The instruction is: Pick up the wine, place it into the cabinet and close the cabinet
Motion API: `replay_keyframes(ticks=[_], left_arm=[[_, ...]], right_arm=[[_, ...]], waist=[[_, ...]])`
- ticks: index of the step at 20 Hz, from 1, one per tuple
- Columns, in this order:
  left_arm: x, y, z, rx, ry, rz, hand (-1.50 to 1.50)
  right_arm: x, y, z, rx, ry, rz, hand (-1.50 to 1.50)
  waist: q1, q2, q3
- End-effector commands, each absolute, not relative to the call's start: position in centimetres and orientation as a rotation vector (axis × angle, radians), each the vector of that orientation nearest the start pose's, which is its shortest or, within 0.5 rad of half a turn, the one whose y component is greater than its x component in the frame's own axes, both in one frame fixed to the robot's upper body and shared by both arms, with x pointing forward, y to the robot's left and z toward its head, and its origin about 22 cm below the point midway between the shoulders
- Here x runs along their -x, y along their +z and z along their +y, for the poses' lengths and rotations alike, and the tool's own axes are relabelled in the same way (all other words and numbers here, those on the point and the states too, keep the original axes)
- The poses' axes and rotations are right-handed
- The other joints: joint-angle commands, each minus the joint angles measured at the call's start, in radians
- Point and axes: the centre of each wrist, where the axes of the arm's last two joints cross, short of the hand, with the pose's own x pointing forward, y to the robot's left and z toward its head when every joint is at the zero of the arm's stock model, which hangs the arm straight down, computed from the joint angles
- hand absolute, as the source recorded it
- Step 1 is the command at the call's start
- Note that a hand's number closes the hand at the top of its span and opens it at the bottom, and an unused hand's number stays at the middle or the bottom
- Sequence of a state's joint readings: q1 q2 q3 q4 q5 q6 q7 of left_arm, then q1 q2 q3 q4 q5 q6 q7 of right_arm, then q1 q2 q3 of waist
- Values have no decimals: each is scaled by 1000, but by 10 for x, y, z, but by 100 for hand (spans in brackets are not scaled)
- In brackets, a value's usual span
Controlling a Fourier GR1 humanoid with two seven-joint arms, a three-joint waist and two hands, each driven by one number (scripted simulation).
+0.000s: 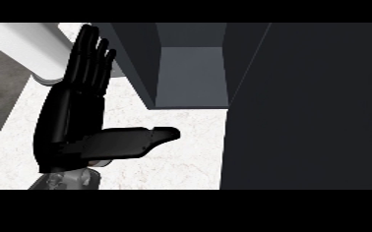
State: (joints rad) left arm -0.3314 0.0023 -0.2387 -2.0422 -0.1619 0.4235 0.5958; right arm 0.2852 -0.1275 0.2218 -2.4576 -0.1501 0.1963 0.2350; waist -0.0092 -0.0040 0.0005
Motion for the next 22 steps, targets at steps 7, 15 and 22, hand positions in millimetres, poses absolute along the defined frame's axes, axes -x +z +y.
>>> replay_keyframes(ticks=[7, 15, 22], left_arm=[[-220, 209, 99, 35, 132, -1758, -150], [-218, 234, 108, -33, 182, -1750, -150], [-195, 235, 111, -82, 195, -1769, -150]], right_arm=[[-93, 181, -217, -354, 301, -1953, -150], [-74, 202, -211, -342, 289, -1952, -150], [-82, 204, -219, -345, 315, -1941, -150]], waist=[[-2, 0, 0], [-4, -3, -1], [5, -1, 0]])
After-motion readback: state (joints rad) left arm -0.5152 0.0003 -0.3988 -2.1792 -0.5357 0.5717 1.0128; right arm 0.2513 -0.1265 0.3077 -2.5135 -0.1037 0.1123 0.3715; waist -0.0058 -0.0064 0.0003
